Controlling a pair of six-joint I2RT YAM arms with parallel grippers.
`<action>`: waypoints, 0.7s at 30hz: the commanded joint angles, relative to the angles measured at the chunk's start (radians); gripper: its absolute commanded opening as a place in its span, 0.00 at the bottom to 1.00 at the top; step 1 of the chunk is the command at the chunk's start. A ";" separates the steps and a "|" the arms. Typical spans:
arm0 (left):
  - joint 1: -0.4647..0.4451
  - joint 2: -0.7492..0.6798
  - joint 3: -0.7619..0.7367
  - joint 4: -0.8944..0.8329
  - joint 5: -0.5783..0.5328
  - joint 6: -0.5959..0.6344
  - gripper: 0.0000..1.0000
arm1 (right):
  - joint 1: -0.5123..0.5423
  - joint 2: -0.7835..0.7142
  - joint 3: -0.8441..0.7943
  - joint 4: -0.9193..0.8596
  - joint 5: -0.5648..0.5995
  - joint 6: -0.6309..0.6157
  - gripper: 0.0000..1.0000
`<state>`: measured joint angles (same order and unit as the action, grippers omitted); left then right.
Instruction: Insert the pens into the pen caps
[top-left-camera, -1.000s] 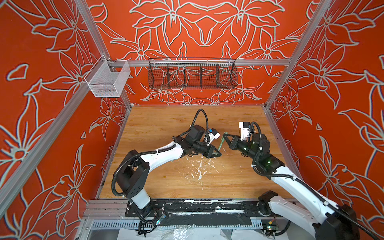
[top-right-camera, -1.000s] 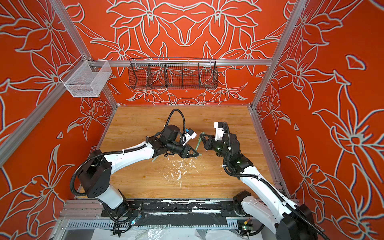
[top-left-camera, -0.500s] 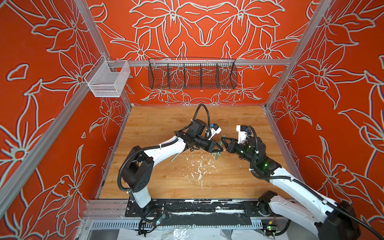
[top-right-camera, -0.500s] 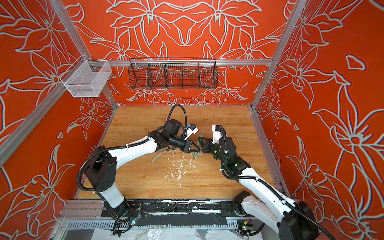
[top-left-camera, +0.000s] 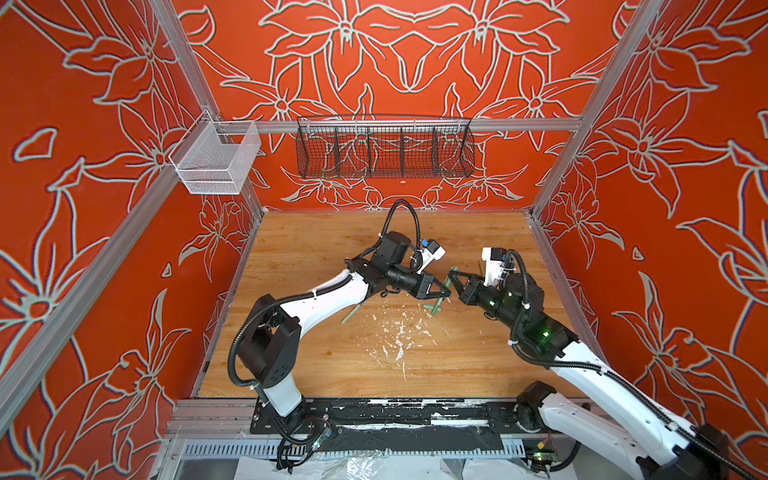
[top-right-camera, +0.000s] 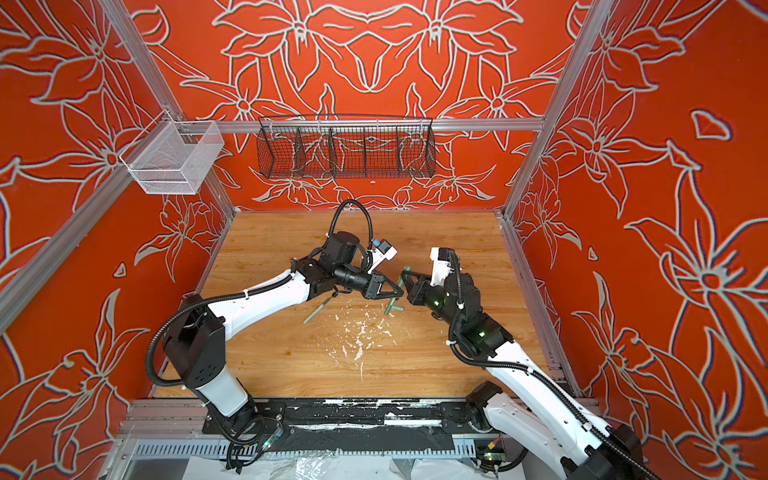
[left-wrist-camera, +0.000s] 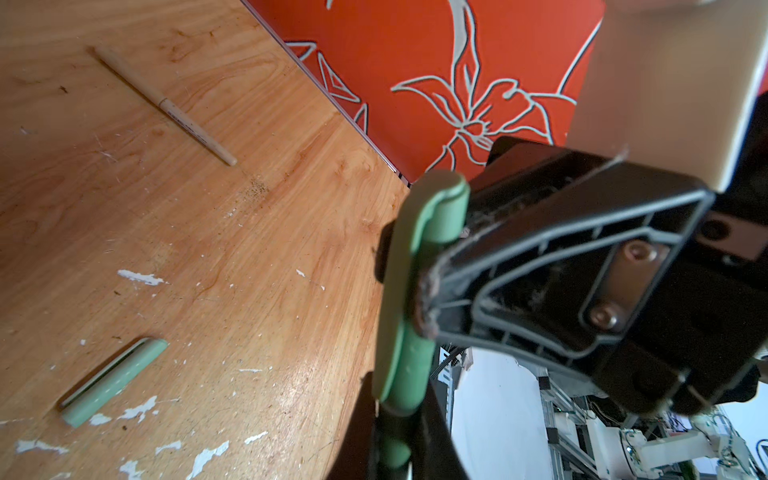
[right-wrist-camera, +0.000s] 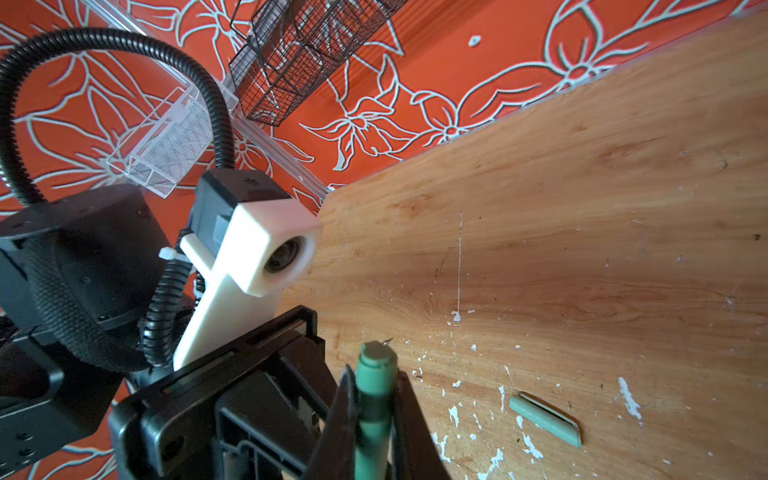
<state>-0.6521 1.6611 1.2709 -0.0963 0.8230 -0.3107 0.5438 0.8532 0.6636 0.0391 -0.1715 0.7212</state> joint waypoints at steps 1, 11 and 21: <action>0.074 -0.078 -0.027 0.041 -0.227 -0.070 0.06 | -0.004 0.011 0.025 -0.195 -0.095 -0.103 0.00; 0.043 -0.184 -0.188 0.059 -0.187 -0.067 0.51 | -0.048 0.044 0.078 -0.179 -0.130 -0.137 0.00; -0.051 -0.125 -0.214 0.052 -0.177 0.022 0.59 | -0.069 0.042 0.074 -0.122 -0.145 -0.111 0.00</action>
<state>-0.6853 1.5093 1.0668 -0.0593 0.6407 -0.3271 0.4828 0.9012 0.7078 -0.1181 -0.2962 0.6056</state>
